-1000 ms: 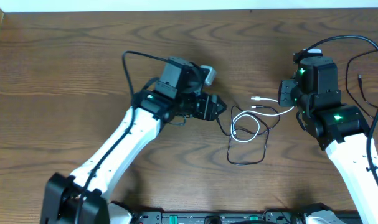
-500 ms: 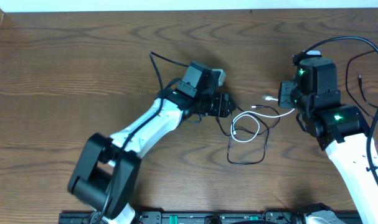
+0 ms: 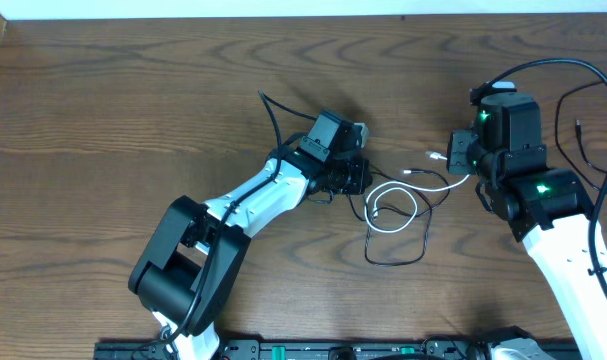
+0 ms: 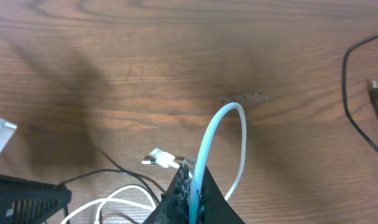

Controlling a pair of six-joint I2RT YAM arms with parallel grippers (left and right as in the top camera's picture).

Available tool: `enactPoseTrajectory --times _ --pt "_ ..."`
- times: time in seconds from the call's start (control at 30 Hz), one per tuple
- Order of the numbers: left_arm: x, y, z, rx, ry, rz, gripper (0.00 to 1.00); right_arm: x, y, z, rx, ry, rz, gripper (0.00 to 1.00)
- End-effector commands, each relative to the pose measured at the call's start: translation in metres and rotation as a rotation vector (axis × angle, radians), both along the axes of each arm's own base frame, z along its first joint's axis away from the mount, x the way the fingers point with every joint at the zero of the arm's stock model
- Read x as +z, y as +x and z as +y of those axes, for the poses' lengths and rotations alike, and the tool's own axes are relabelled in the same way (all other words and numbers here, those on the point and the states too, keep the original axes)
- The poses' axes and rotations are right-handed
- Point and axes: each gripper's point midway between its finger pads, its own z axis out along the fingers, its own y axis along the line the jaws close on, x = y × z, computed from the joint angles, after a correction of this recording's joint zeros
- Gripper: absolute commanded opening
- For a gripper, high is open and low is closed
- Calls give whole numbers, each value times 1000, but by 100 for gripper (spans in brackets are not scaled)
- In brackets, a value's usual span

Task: Untangle cables

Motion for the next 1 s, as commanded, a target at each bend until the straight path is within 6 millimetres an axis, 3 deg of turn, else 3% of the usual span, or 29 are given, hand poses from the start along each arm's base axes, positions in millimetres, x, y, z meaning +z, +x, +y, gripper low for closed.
enactPoseTrajectory --times 0.0,0.13,0.27,0.43,0.63,0.87,0.97 --pt "-10 1 15 32 32 39 7 5 1 -20 -88 -73 -17 1" --pt "-19 5 47 90 84 102 7 12 -2 -66 -243 -212 -31 1" --pt "-28 7 91 155 139 185 7 33 -20 -149 -538 -414 -55 1" --pt "-35 12 145 276 168 281 7 42 -38 -224 -777 -376 -87 1" --pt "-36 15 173 351 172 326 8 23 -51 -262 -821 -171 -72 1" --pt "-36 13 169 339 175 327 7 8 -78 -306 -1016 -111 -57 1" --pt "-37 11 169 338 176 334 8 -8 -91 -326 -1133 -53 -45 1"
